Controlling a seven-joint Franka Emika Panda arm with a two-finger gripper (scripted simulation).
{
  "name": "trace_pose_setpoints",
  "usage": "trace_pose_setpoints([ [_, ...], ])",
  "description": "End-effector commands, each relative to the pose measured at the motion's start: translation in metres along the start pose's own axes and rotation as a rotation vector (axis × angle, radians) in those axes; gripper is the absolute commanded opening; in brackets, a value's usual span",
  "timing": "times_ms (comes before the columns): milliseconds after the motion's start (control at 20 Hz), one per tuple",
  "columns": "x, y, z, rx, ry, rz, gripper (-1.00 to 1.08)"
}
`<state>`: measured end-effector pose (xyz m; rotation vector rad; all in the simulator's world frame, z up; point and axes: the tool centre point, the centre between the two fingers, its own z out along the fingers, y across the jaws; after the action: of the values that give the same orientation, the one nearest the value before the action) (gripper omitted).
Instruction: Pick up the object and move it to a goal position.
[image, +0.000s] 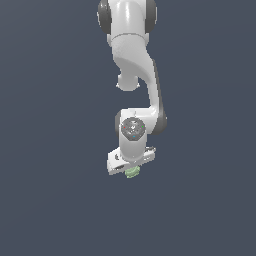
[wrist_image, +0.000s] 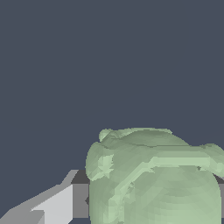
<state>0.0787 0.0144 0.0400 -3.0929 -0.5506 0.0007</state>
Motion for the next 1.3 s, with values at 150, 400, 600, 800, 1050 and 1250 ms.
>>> trace_pose_setpoints([
  [150, 0.000, 0.000, 0.000, 0.000, 0.000, 0.000, -1.00],
  [400, -0.003, 0.001, -0.005, 0.000, 0.000, 0.000, -1.00],
  [600, -0.009, 0.004, -0.017, 0.000, 0.000, 0.000, -1.00],
  [800, -0.019, 0.008, -0.036, 0.000, 0.000, 0.000, -1.00],
  [1050, -0.037, 0.015, -0.070, 0.000, 0.000, 0.000, -1.00],
  [1250, -0.055, 0.022, -0.106, 0.000, 0.000, 0.000, -1.00],
])
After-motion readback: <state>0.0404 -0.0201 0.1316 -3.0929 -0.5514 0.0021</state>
